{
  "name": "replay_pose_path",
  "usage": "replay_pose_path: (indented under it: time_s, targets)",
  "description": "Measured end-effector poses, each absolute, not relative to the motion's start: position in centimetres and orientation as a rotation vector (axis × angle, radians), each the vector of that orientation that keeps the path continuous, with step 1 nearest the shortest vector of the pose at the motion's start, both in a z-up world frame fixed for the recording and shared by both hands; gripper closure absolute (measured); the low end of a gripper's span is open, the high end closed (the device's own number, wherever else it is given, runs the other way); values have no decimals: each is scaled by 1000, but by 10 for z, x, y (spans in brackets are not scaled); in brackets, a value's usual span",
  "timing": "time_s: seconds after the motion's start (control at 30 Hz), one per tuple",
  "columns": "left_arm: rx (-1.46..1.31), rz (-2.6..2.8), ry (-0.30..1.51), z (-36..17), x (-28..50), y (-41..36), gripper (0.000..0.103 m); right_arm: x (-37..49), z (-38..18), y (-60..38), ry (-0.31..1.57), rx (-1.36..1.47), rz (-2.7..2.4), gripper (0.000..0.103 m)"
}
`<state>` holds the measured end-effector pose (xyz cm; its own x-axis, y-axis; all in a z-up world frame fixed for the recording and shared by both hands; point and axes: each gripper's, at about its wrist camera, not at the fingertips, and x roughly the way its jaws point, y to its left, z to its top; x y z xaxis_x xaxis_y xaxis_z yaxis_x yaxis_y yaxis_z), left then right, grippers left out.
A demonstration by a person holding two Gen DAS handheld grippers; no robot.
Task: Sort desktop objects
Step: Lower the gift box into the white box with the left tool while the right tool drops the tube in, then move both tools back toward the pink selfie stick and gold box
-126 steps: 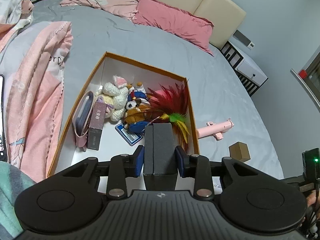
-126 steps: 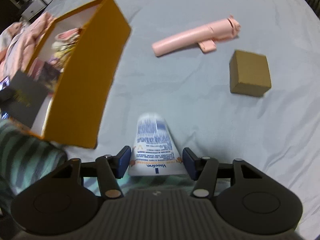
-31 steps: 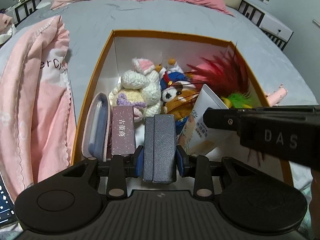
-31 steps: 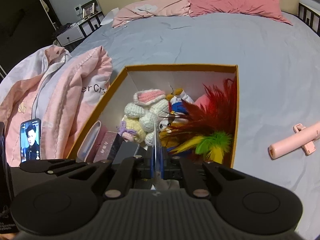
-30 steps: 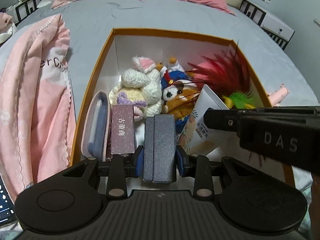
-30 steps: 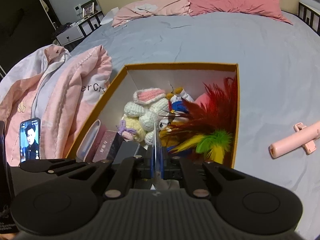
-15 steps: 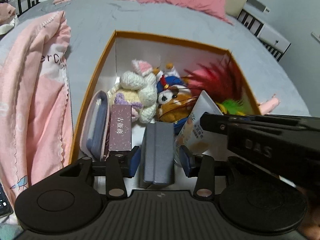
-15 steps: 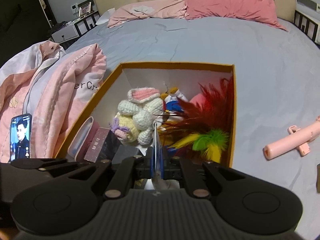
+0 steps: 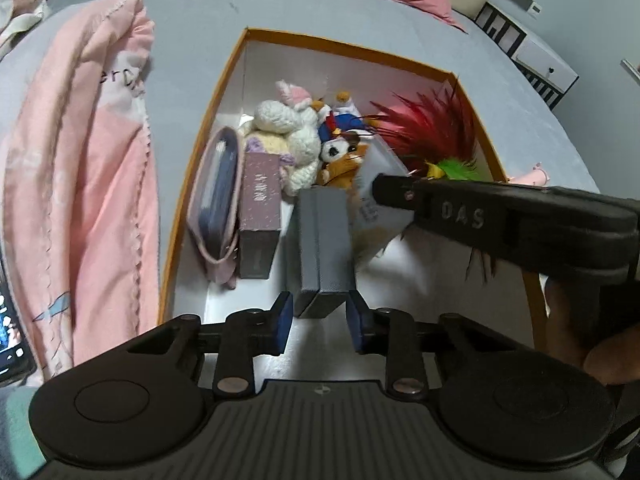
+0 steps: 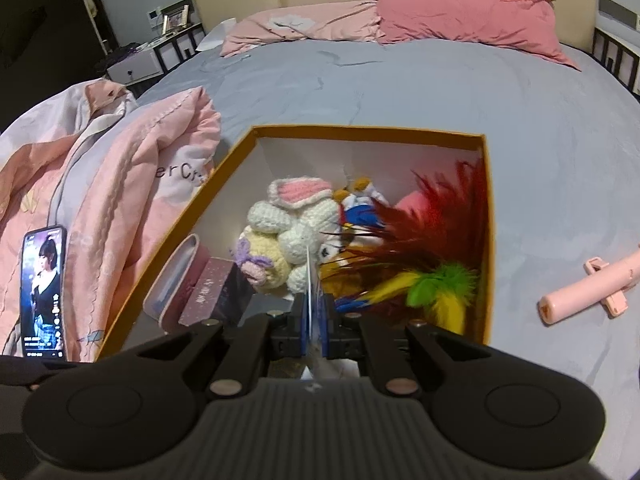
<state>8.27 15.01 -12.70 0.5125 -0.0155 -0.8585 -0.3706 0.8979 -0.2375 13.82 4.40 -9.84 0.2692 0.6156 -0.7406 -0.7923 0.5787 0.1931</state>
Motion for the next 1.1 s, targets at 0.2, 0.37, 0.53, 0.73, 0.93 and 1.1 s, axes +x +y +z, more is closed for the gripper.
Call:
replay_pose_path:
  time_s: [0.2,0.37,0.53,0.73,0.93,1.1]
  targets:
    - [-416,277,1020,-135,89,152,81,142,-101,44,905,-180,998,97]
    - [-416,314,1021,-137,91,155,83,141,-102,45,916,-175,996,97]
    - [-417,307,1028,-138,92,155,83,139,-101,45,905,-162,976,97]
    - [-430,285,1033,-136,88,152,83,130,-102,49,891,-208,990,96]
    - [-433,292,1019,-129,80,149,83,128,-99,48,896,-199,1005,91]
    - [-443,286,986,-122,69,144,83,124,-90,43,866,-212,1004,82]
